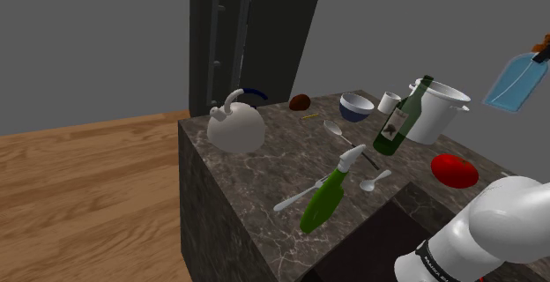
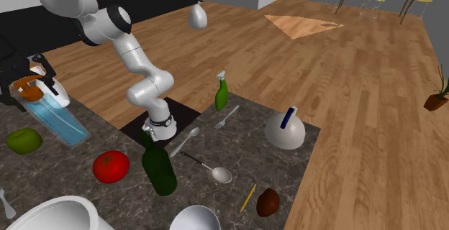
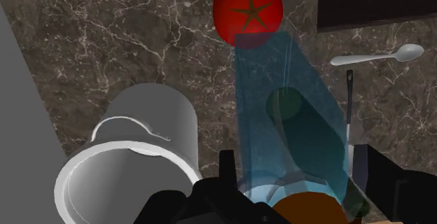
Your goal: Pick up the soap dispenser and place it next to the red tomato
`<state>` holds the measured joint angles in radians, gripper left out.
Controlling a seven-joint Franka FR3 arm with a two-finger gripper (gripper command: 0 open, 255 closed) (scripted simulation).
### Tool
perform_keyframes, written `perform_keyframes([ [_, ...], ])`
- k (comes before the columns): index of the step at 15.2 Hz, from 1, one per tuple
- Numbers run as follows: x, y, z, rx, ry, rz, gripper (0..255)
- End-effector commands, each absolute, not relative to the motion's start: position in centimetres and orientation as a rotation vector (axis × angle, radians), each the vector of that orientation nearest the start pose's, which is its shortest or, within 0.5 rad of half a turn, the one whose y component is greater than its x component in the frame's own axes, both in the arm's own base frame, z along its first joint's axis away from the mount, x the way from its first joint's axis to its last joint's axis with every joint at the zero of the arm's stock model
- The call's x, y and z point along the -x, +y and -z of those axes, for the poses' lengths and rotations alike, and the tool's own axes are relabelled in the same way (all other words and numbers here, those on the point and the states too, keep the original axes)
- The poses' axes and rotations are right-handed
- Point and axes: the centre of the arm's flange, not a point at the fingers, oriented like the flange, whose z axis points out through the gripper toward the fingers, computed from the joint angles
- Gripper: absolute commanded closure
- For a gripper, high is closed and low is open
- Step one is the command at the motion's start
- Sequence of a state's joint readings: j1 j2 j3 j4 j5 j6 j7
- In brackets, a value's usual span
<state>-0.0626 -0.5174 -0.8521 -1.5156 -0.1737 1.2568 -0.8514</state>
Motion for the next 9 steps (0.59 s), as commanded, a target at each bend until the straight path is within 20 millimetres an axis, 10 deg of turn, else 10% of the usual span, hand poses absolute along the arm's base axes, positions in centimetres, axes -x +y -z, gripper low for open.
perform_keyframes([
  [1,-9.2,-43.3,-75.2,3.042,0.109,0.337,255],
  [9,-2.8,-51.7,-75.3,3.042,0.109,0.337,255],
])
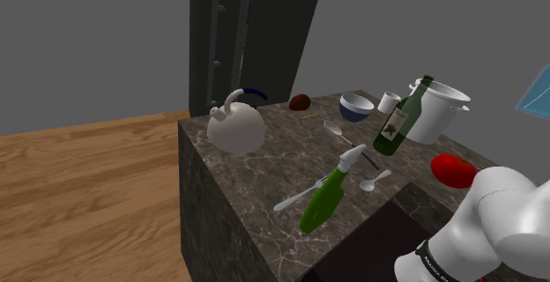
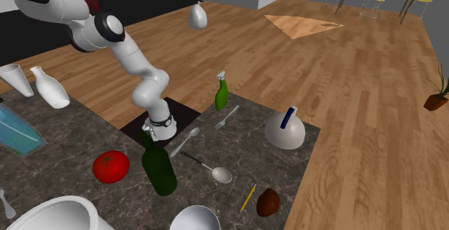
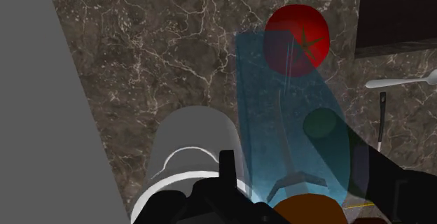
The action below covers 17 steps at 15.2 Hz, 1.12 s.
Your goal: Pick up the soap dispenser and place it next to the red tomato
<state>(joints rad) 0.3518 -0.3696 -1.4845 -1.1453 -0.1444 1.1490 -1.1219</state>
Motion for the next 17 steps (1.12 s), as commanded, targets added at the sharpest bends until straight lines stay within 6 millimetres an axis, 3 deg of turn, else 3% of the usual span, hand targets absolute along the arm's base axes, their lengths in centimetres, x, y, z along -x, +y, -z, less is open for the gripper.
perform_keyframes([
  [1,-2.0,-52.7,-75.3,3.042,0.109,0.337,255],
  [4,0.0,-55.3,-75.3,3.042,0.109,0.337,255],
  [17,0.0,-55.3,-68.4,3.042,0.109,0.337,255],
])
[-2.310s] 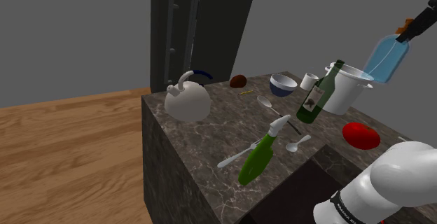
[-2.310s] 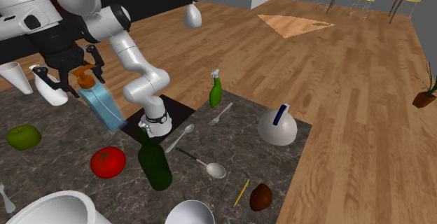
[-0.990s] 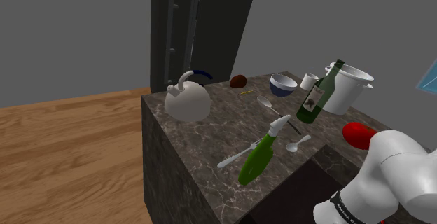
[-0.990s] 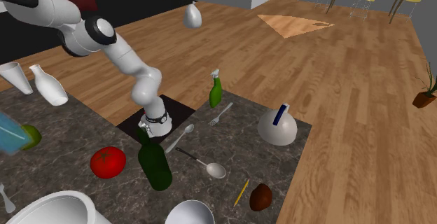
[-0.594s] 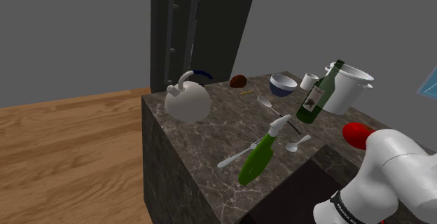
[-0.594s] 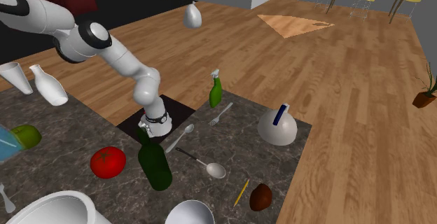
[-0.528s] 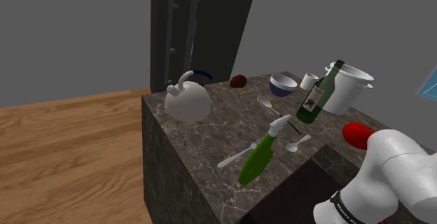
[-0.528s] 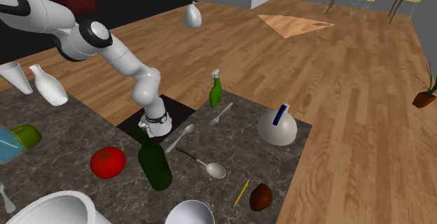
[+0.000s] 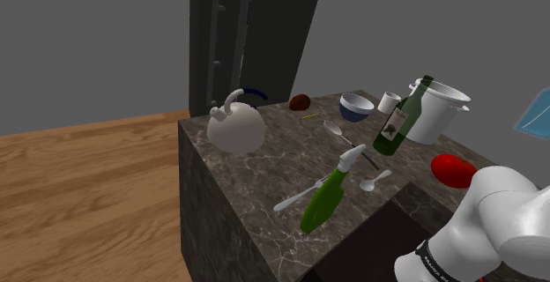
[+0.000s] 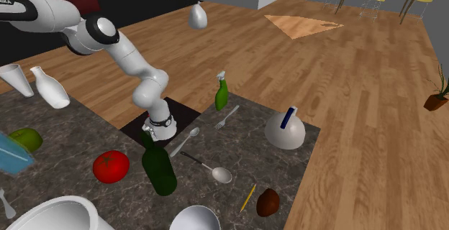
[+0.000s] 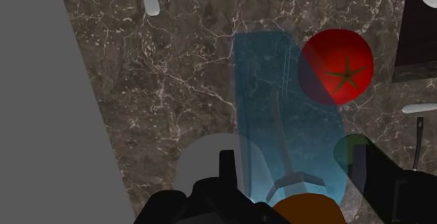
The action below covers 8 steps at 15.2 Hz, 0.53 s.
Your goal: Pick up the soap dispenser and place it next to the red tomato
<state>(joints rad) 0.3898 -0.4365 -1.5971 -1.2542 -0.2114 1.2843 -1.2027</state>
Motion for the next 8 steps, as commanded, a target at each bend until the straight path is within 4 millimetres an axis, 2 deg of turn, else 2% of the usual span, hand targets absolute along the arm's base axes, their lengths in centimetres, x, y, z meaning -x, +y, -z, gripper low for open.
perform_keyframes([
  [1,0.0,-55.3,-67.9,3.042,0.109,0.337,255],
  [8,0.0,-55.3,-64.2,3.042,0.109,0.337,255],
])
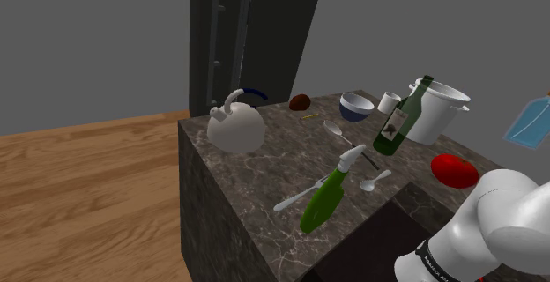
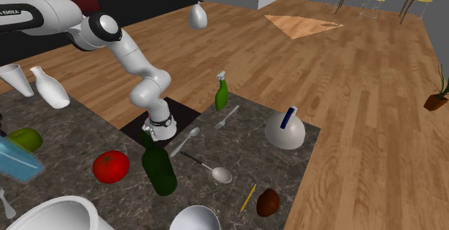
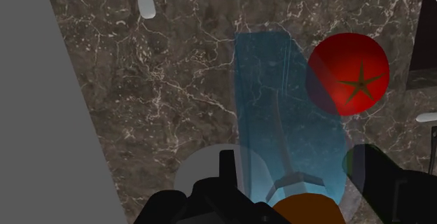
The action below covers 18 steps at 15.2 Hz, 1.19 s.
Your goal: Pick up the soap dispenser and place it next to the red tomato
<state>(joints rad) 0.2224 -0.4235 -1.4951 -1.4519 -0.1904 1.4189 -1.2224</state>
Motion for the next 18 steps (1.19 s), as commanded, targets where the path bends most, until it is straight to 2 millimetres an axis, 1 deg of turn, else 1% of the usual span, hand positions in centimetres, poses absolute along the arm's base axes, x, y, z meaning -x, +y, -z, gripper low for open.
perform_keyframes([
  [1,0.0,-55.3,-63.7,3.042,0.109,0.337,255],
  [18,0.0,-55.3,-54.7,3.042,0.109,0.337,255],
])
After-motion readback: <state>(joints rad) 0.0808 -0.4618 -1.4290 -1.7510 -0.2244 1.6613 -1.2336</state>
